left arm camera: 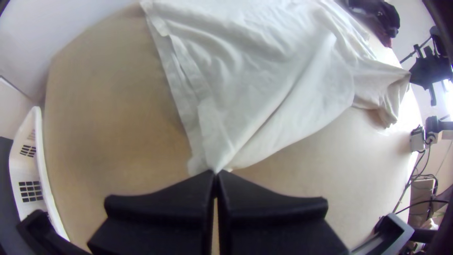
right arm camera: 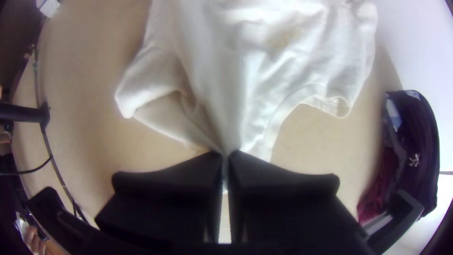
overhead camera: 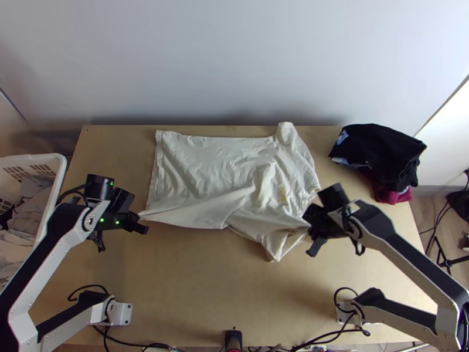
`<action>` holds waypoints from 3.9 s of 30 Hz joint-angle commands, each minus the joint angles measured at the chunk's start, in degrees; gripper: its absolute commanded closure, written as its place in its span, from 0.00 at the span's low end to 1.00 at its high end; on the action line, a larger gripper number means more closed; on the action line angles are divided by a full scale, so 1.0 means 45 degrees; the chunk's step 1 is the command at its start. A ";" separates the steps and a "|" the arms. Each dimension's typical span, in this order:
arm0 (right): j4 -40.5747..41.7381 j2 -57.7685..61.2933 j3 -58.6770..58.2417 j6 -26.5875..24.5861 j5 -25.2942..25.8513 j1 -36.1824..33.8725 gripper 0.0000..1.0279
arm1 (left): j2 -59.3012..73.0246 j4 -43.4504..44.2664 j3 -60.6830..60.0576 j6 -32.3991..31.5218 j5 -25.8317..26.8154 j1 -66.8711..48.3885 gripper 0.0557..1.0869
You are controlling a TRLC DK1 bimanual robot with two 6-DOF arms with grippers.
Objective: Fold the t-shirt
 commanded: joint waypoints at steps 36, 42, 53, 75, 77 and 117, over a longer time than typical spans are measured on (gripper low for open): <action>-0.7797 -0.1548 0.1711 -0.1411 -0.0588 0.2208 0.97 | -0.1943 -0.6876 0.0784 0.3447 0.1397 0.0488 0.97; -0.8070 -0.1861 0.0656 -0.0376 -0.0568 0.3653 0.97 | -0.2529 -0.7462 -0.0017 0.3505 0.1338 0.0117 0.96; -0.6918 -0.2036 -0.1453 -0.0318 -0.0549 0.3126 0.94 | -0.2158 -0.4727 -0.2165 0.3310 0.1358 0.0352 0.77; -0.5473 0.0678 0.5051 -0.1548 -0.1291 -0.3671 0.04 | 0.4229 0.0644 0.4124 -0.0967 0.1651 0.1719 0.06; -0.5883 0.0717 0.5051 -0.1646 -0.1291 -0.3593 0.04 | 0.5361 0.1015 0.5022 -0.1456 0.1494 0.1641 0.06; -0.1742 0.4057 0.7238 0.1421 -0.1291 -0.3319 0.04 | 1.3174 0.0898 1.1702 -0.3077 -0.1123 -0.0078 0.38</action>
